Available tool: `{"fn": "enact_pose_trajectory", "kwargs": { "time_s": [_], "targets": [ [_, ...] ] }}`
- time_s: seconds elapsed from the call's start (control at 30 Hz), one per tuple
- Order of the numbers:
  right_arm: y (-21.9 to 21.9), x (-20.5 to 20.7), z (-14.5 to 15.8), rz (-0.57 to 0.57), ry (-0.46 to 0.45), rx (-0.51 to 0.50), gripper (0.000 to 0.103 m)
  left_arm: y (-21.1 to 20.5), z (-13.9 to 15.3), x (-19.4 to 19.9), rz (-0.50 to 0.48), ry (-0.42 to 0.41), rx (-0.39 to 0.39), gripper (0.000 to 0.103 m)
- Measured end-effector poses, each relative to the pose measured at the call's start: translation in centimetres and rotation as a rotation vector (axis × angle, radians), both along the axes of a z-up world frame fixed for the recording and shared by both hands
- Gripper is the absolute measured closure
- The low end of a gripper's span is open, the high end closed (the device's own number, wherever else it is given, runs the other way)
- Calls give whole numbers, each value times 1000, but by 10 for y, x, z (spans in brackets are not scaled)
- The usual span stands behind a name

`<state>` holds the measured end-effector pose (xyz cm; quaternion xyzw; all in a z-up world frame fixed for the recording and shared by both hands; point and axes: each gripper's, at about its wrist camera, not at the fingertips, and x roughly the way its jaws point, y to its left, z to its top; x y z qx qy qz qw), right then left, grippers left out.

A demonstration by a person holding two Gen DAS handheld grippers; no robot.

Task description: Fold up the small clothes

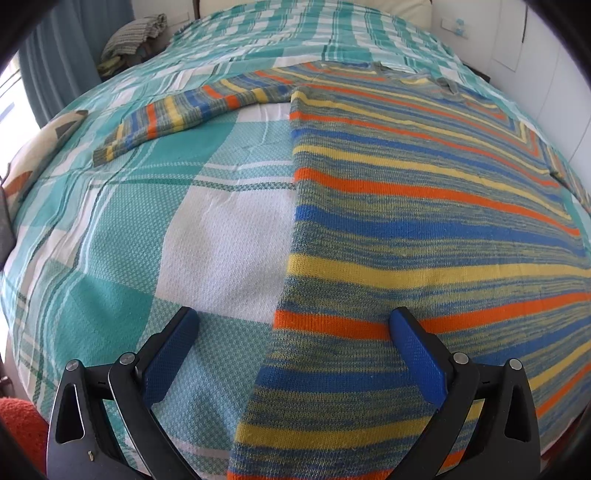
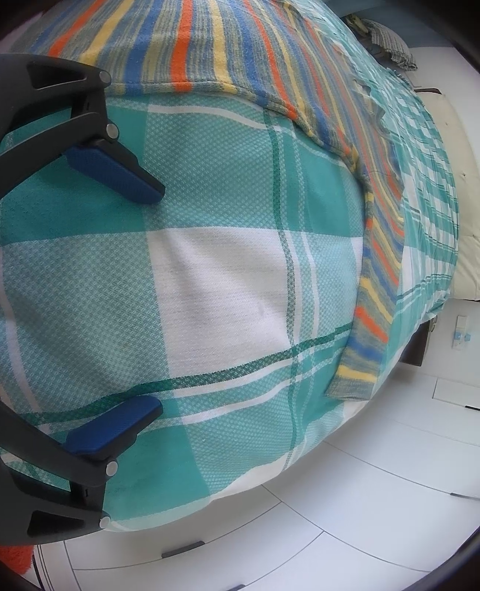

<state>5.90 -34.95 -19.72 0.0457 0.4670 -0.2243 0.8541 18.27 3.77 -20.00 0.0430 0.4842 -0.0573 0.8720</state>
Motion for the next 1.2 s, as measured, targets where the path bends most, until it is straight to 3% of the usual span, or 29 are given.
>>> {"fn": "enact_pose_trajectory", "kwargs": {
  "time_s": [0.4, 1.2],
  "targets": [
    [0, 1, -1, 10, 6, -5, 0, 2, 1, -7, -15, -38, -6, 0],
    [1, 2, -3, 16, 10, 0, 0, -4, -2, -5, -28, -26, 31, 1]
  ]
}}
